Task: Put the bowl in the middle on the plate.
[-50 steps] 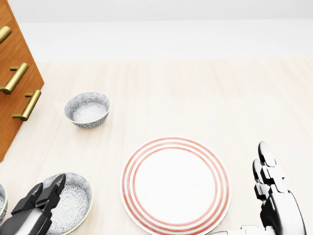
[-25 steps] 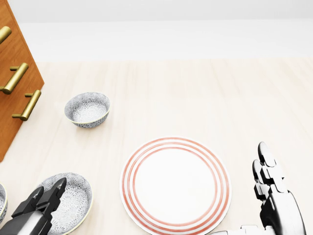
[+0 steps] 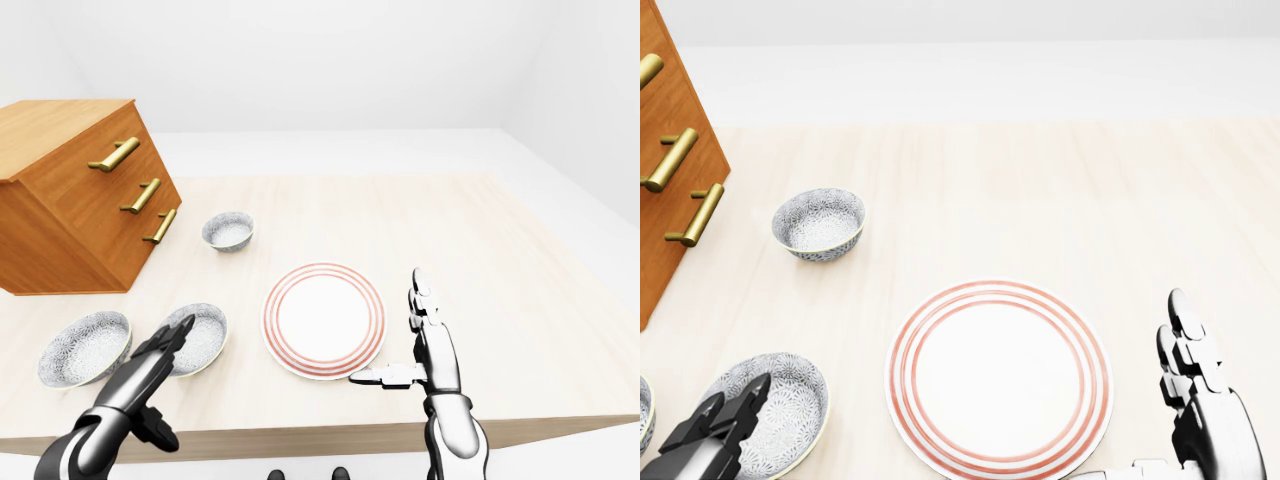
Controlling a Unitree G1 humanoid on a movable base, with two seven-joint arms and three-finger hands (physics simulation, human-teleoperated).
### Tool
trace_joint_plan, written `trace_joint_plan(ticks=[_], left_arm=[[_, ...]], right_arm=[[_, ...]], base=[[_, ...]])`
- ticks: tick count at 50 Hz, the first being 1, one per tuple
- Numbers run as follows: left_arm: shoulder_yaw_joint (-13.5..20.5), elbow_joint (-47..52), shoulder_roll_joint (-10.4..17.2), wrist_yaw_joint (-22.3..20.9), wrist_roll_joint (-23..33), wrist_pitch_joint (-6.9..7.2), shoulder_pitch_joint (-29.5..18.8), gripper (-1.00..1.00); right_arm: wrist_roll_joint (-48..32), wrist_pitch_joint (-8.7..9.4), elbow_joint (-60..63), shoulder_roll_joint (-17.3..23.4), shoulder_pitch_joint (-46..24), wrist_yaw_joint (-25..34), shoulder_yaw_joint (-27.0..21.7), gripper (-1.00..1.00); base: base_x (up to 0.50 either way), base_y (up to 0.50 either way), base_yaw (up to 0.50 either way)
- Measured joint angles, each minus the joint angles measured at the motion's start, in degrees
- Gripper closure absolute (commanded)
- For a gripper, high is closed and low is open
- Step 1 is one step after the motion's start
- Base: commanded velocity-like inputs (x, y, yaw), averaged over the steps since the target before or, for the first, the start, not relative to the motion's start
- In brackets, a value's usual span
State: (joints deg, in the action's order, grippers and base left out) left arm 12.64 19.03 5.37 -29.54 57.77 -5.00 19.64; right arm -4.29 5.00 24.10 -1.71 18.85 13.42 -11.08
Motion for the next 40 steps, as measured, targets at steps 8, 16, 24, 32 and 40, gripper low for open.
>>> trace_joint_plan(ticks=[8, 16, 24, 32, 40], left_arm=[[0.3, -0.5, 0.1, -0.5, 0.0, 0.00, -0.1, -1.00], [0.4, -0.8, 0.1, -0.5, 0.1, 0.00, -0.2, -1.00], [0.5, -1.4, 0.2, -0.1, -0.1, 0.00, -0.6, -1.00], [0.5, -1.4, 0.3, 0.2, -0.6, 0.00, -1.0, -1.00], [0.6, -1.0, 0.3, -0.3, -1.1, 0.00, -1.1, -0.91]], right_arm=[[0.0, 0.00, -0.3, 0.0, 0.0, 0.0, 0.0, -1.00], [0.1, 0.00, -0.3, 0.0, 0.0, 0.0, 0.0, -1.00], [0.1, 0.00, 0.1, 0.0, 0.0, 0.0, 0.0, -1.00], [0.1, 0.00, 0.3, 0.0, 0.1, 0.0, 0.0, -1.00], [0.2, 0.00, 0.2, 0.0, 0.0, 0.0, 0.0, -1.00]], base=[[0.00, 0.00, 0.00], [0.00, 0.00, 0.00], [0.00, 0.00, 0.00], [0.00, 0.00, 0.00], [0.00, 0.00, 0.00]])
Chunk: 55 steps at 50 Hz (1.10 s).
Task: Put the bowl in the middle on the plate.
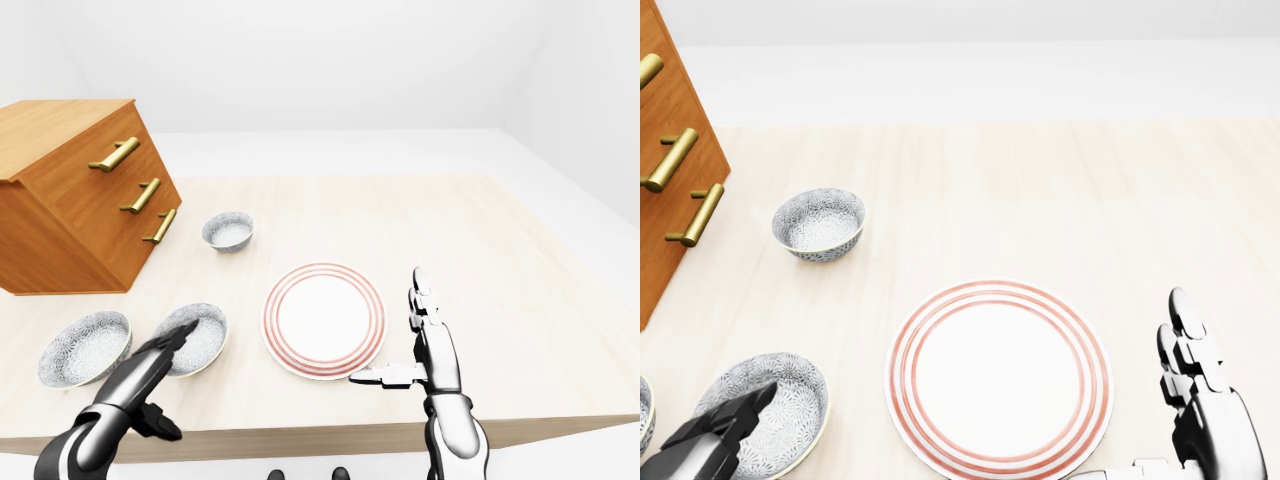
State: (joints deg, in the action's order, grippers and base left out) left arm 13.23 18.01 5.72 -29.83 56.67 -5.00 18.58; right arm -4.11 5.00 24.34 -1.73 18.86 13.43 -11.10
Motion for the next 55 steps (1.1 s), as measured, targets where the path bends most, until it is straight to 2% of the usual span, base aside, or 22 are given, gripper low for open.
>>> trace_joint_plan(ticks=[2, 3, 4, 6, 7, 8, 9, 10, 13, 14, 17, 20, 22, 23, 26, 27, 35, 39, 45, 51, 54, 55], left_arm=[[0.0, 0.1, 0.0, -0.1, -0.1, 0.00, 0.0, -1.00], [0.0, 0.2, -0.1, -0.2, -0.1, 0.00, 0.0, -0.65], [0.0, 0.2, -0.1, -0.2, -0.1, 0.00, 0.0, -0.65], [0.0, 0.3, -0.1, -0.3, -0.1, 0.00, 0.0, -0.98], [0.0, 0.3, -0.2, -0.3, -0.1, 0.00, 0.0, -0.95], [0.0, 0.3, -0.2, -0.3, -0.2, 0.00, 0.0, -0.27], [-0.1, 0.4, -0.2, -0.3, -0.2, 0.00, 0.0, -0.28], [-0.1, 0.4, -0.2, -0.4, -0.1, 0.00, -0.1, -0.62], [-0.4, 0.4, -0.3, -0.3, 0.0, 0.00, -0.2, -0.47], [-0.5, 0.3, -0.3, -0.2, 0.0, 0.00, -0.2, -0.58], [-0.9, 0.2, -0.3, 0.0, 0.2, 0.00, -0.4, -0.49], [-1.3, 0.0, -0.3, 0.2, 0.4, 0.00, -0.5, -0.58], [-1.6, -0.2, -0.2, 0.4, 0.4, 0.00, -0.6, -0.49], [-1.7, -0.2, -0.1, 0.4, 0.4, 0.00, -0.6, -0.33], [-1.9, -0.5, 0.0, 0.8, 0.5, 0.00, -0.6, -0.44], [-1.9, -0.5, 0.0, 0.9, 0.5, 0.00, -0.6, -0.29], [-2.3, -1.5, 0.3, 2.4, 0.6, 0.00, -0.8, -0.06], [-2.3, -1.9, 0.5, 3.1, 0.4, 0.00, -1.0, 0.22], [-2.3, -1.7, 0.6, 3.7, 0.3, 0.00, -1.0, 0.08], [-2.3, -1.2, 0.4, 3.4, 0.1, 0.00, -0.5, 0.18], [-2.3, -1.0, 0.2, 3.1, 0.1, 0.00, -0.2, -0.04], [-2.3, -0.9, 0.2, 3.0, 0.1, 0.00, -0.2, 0.23]], right_arm=[[0.0, 0.00, 0.0, 0.0, 0.0, 0.0, 0.0, -1.00], [0.0, 0.00, 0.0, 0.0, 0.0, 0.0, 0.0, -1.00], [0.0, 0.00, 0.0, 0.0, 0.0, 0.0, 0.0, -1.00], [0.0, 0.00, 0.0, 0.0, -0.1, 0.0, 0.0, -1.00], [0.0, 0.00, -0.1, 0.0, -0.1, 0.0, 0.0, -1.00], [0.0, 0.00, -0.1, 0.0, -0.1, 0.0, 0.0, -1.00], [0.1, 0.00, -0.2, 0.0, -0.1, 0.0, 0.0, -1.00], [0.1, 0.00, -0.2, 0.0, -0.1, 0.0, -0.1, -1.00], [0.1, 0.00, -0.2, 0.1, -0.1, 0.0, -0.1, -1.00], [0.1, 0.00, -0.3, 0.1, -0.1, 0.0, -0.1, -1.00], [0.1, 0.00, -0.4, 0.1, -0.2, 0.1, -0.1, -1.00], [0.1, 0.00, -0.1, 0.1, -0.1, 0.1, -0.1, -1.00], [0.1, 0.00, 0.0, 0.0, -0.1, 0.1, -0.1, -1.00], [0.1, 0.00, 0.1, 0.0, 0.0, 0.1, -0.1, -1.00], [0.2, 0.00, 0.2, 0.0, 0.0, 0.2, -0.1, -1.00], [0.2, 0.00, 0.3, 0.0, 0.0, 0.2, -0.1, -1.00], [0.3, 0.00, 0.5, -0.1, 0.1, 0.3, -0.1, -1.00], [0.4, 0.00, 0.4, -0.1, 0.1, 0.3, -0.1, -1.00], [0.5, 0.00, 0.4, -0.1, 0.2, 0.4, -0.1, -1.00], [0.6, 0.00, 0.5, -0.1, 0.2, 0.5, -0.1, -1.00], [0.7, 0.00, 0.5, -0.1, 0.3, 0.6, -0.1, -1.00], [0.7, 0.00, 0.6, -0.1, 0.3, 0.6, -0.1, -1.00]], base=[[0.00, 0.00, 0.00], [0.00, 0.00, 0.00], [0.00, 0.00, 0.00], [0.00, 0.00, 0.00], [0.00, 0.00, 0.00], [0.00, 0.00, 0.00], [0.00, 0.00, 0.00], [0.00, 0.00, 0.00], [0.00, 0.00, 0.00], [0.00, 0.00, 0.00], [0.00, 0.00, 0.00], [0.00, 0.00, 0.00], [0.00, 0.00, 0.00], [0.00, 0.00, 0.00], [0.00, 0.00, 0.00], [0.00, 0.00, 0.00], [0.00, 0.00, 0.00], [0.00, 0.00, 0.00], [0.00, 0.00, 0.00], [0.00, 0.00, 0.00], [0.00, 0.00, 0.00], [0.00, 0.00, 0.00]])
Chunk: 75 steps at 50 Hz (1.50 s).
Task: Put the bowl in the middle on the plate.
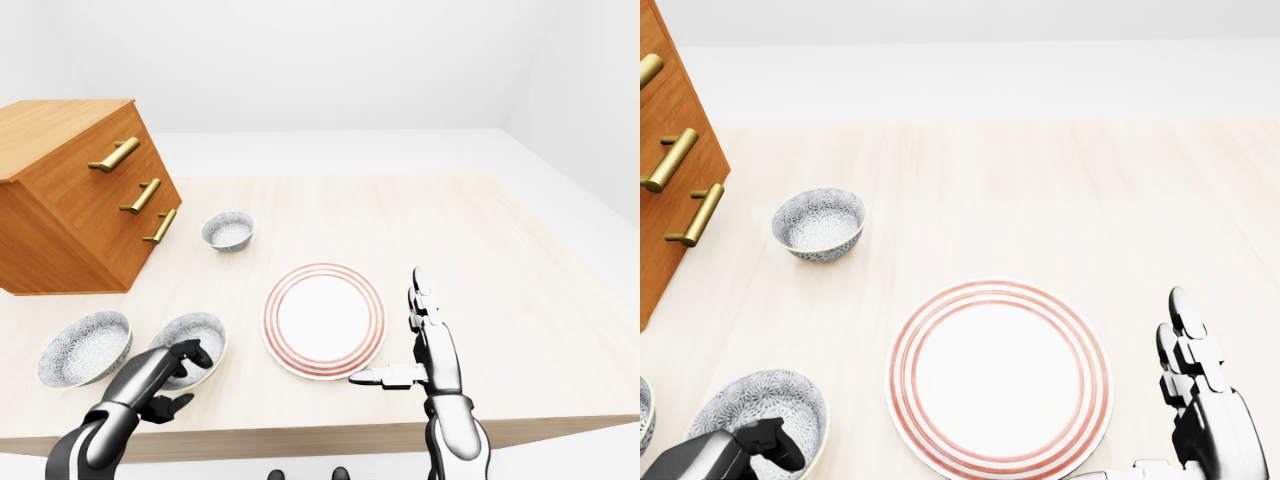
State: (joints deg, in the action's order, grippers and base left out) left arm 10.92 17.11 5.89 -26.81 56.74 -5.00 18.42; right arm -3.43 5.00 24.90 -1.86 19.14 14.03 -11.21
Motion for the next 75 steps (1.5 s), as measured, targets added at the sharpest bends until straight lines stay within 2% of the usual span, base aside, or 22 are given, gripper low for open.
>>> trace_joint_plan(ticks=[3, 6, 8, 9, 10, 35, 57, 67, 75], left_arm=[[0.0, 0.2, -0.1, -0.1, -0.2, 0.00, 0.1, 0.20], [0.0, 0.4, -0.2, -0.1, -0.2, 0.00, 0.1, 0.26], [0.0, 0.6, -0.2, -0.3, -0.3, 0.01, 0.1, 0.51], [0.0, 0.6, -0.2, -0.4, -0.3, 0.00, 0.1, 0.51], [0.0, 0.7, -0.3, -0.5, -0.4, 0.00, 0.1, 1.00], [-1.6, 6.0, -1.4, -4.7, -7.1, 0.00, 0.0, 1.00], [-2.2, 11.2, -1.8, -7.7, -11.5, 0.02, -2.5, 1.00], [-0.3, 17.2, -1.4, -13.0, -14.0, 0.01, -4.1, 1.00], [1.1, 21.4, -1.6, -13.2, -15.1, 0.01, -5.3, 1.00]], right_arm=[[0.1, 0.00, 0.1, 0.0, 0.0, 0.1, 0.0, -1.00], [0.1, 0.00, 0.2, 0.0, 0.0, 0.1, 0.0, -1.00], [0.2, 0.00, 0.2, 0.0, 0.0, 0.1, 0.0, -1.00], [0.2, 0.00, 0.2, 0.0, 0.0, 0.1, 0.0, -1.00], [0.2, 0.00, 0.2, 0.0, 0.0, 0.2, 0.0, -1.00], [0.5, 0.00, 0.2, 0.0, -0.1, 0.3, -0.2, -1.00], [0.7, 0.00, -0.4, 0.0, -0.2, 0.3, -0.3, -1.00], [0.9, 0.00, -0.1, 0.0, -0.2, 0.3, -0.3, -1.00], [0.9, 0.00, 0.1, 0.0, -0.2, 0.3, -0.4, -1.00]], base=[[0.00, 0.00, 0.00], [0.00, 0.00, 0.00], [0.00, 0.00, 0.00], [0.00, 0.00, 0.00], [0.00, 0.00, 0.00], [0.00, 0.00, 0.00], [0.00, 0.00, 0.00], [0.00, 0.00, 0.00], [0.00, 0.00, 0.00]])
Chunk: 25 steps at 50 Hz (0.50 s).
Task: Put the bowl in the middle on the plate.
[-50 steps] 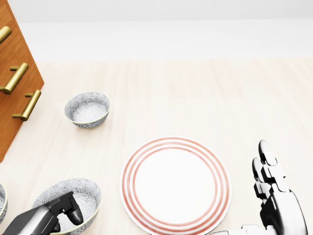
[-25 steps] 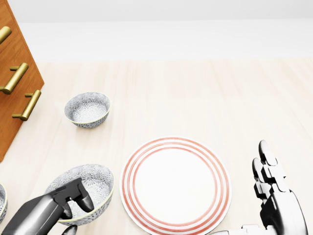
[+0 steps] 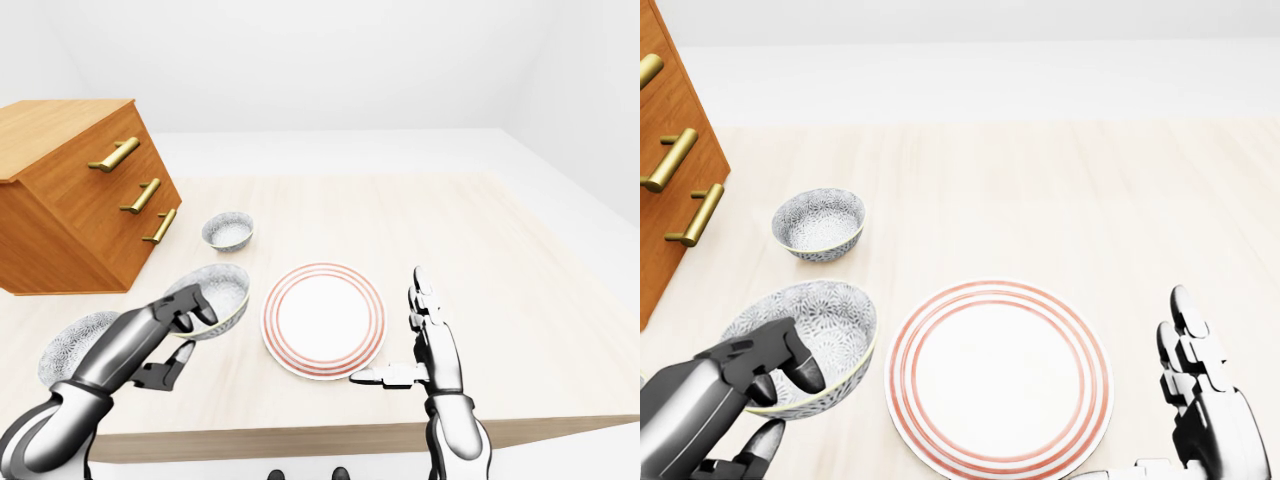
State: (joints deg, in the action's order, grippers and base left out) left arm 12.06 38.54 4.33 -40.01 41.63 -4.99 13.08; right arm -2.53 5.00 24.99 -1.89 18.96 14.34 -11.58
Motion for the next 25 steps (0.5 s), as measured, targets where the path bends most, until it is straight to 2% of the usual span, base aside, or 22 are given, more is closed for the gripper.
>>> trace_joint_plan(ticks=[11, 25], left_arm=[[-1.2, 5.6, -0.7, 0.0, -0.8, 0.00, -1.1, 1.00], [-7.3, 10.1, -1.6, 0.0, 1.8, -0.01, -1.0, 1.00]], right_arm=[[0.0, 0.00, 0.2, 0.0, 0.0, 0.0, 0.0, -1.00], [0.1, 0.00, 0.0, 0.0, -0.1, 0.0, -0.1, -1.00]], base=[[0.00, 0.00, 0.00], [0.00, 0.00, 0.00]])
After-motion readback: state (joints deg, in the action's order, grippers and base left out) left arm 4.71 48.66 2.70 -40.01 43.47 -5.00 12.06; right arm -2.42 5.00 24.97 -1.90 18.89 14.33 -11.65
